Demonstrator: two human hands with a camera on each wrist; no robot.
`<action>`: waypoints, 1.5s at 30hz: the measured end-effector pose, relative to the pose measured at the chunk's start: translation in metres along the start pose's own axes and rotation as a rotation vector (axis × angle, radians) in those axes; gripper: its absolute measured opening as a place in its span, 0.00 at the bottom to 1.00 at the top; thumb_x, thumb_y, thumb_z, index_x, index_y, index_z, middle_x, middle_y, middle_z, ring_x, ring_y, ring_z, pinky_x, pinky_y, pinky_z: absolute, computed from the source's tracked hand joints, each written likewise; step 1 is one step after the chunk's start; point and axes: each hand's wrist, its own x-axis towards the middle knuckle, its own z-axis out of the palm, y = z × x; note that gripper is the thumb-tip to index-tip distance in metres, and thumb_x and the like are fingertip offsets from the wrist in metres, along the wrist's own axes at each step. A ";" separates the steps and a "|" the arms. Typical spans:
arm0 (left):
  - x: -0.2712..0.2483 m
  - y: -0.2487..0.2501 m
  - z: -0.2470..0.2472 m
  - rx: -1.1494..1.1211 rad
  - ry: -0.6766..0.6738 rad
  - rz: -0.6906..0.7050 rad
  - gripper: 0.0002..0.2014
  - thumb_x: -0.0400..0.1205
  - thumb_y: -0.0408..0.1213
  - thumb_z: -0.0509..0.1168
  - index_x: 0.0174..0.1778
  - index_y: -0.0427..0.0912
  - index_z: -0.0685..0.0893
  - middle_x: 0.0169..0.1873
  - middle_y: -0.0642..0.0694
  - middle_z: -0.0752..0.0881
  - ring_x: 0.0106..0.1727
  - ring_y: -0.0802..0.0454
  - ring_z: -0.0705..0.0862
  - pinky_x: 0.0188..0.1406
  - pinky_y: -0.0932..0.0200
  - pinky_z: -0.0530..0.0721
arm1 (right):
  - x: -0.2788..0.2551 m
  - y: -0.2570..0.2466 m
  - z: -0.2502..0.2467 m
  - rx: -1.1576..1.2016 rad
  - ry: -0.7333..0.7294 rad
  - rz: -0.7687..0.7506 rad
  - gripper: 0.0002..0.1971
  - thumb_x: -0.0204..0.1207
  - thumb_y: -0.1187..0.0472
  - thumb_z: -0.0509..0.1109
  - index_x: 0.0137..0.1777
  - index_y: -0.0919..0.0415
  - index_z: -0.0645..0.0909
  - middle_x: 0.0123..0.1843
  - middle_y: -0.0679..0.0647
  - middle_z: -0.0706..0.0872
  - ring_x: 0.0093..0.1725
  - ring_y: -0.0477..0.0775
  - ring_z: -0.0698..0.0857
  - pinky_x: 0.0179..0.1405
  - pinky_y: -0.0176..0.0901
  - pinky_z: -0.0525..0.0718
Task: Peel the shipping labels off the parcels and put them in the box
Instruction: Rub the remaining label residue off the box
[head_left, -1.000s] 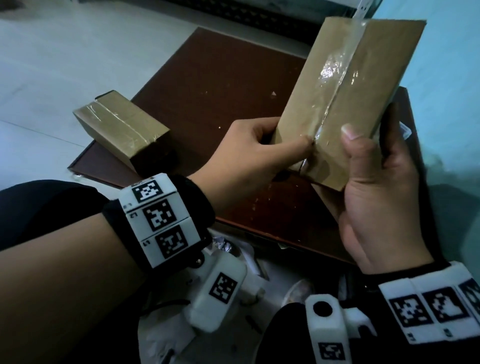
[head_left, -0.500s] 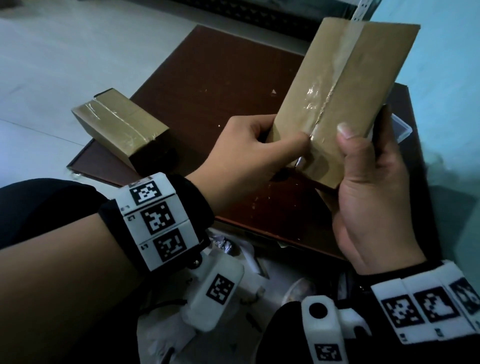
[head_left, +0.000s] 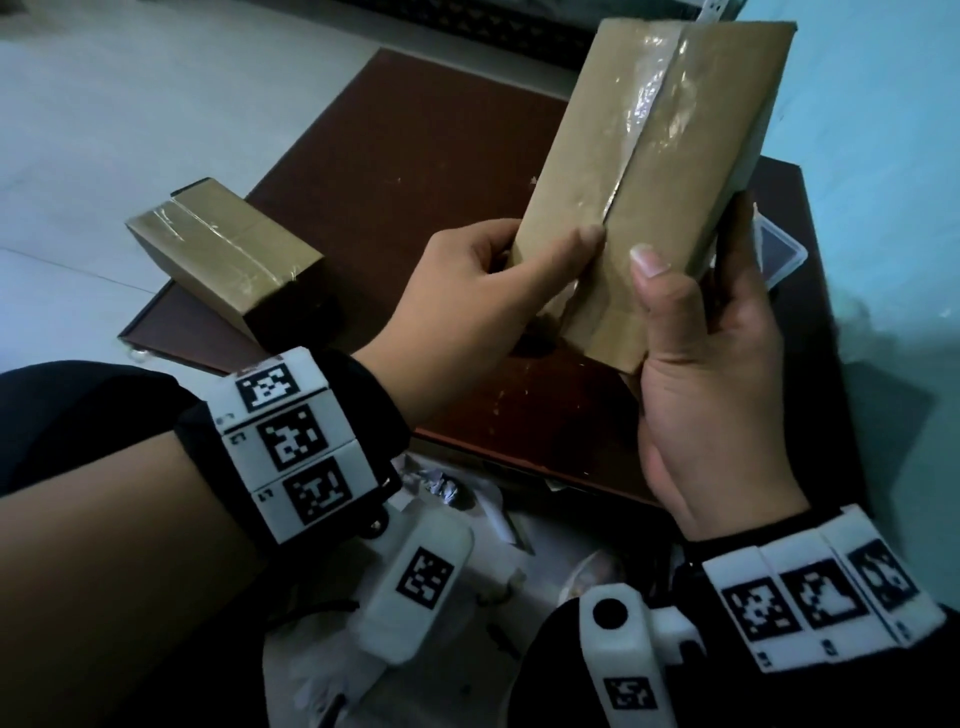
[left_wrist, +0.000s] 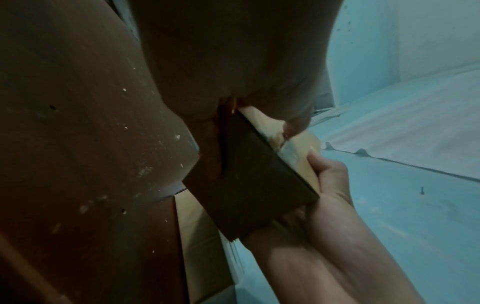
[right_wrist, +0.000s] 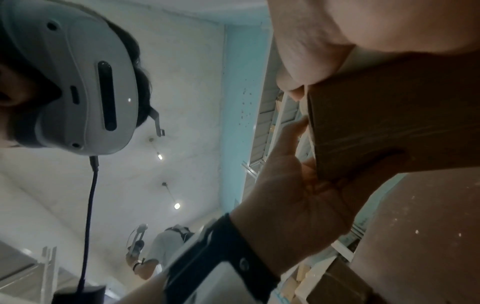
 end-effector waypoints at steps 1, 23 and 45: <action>0.000 -0.002 0.002 0.038 0.049 -0.009 0.20 0.84 0.56 0.73 0.50 0.39 0.90 0.42 0.37 0.92 0.46 0.35 0.94 0.44 0.29 0.94 | -0.002 0.003 0.003 -0.028 -0.013 -0.006 0.41 0.84 0.57 0.75 0.95 0.51 0.61 0.82 0.55 0.84 0.78 0.54 0.86 0.78 0.57 0.86; 0.003 -0.005 -0.005 0.508 0.129 0.005 0.25 0.86 0.70 0.59 0.49 0.48 0.76 0.43 0.48 0.85 0.41 0.47 0.90 0.42 0.43 0.91 | -0.002 0.008 0.005 0.009 -0.026 0.118 0.44 0.81 0.53 0.81 0.94 0.45 0.62 0.84 0.53 0.81 0.80 0.52 0.84 0.79 0.56 0.85; 0.001 0.009 -0.008 0.769 0.076 0.034 0.28 0.89 0.70 0.48 0.47 0.47 0.75 0.39 0.49 0.85 0.34 0.53 0.86 0.39 0.47 0.84 | 0.005 0.000 0.005 -0.158 0.036 0.075 0.52 0.66 0.39 0.85 0.91 0.41 0.69 0.83 0.53 0.79 0.78 0.50 0.85 0.74 0.55 0.89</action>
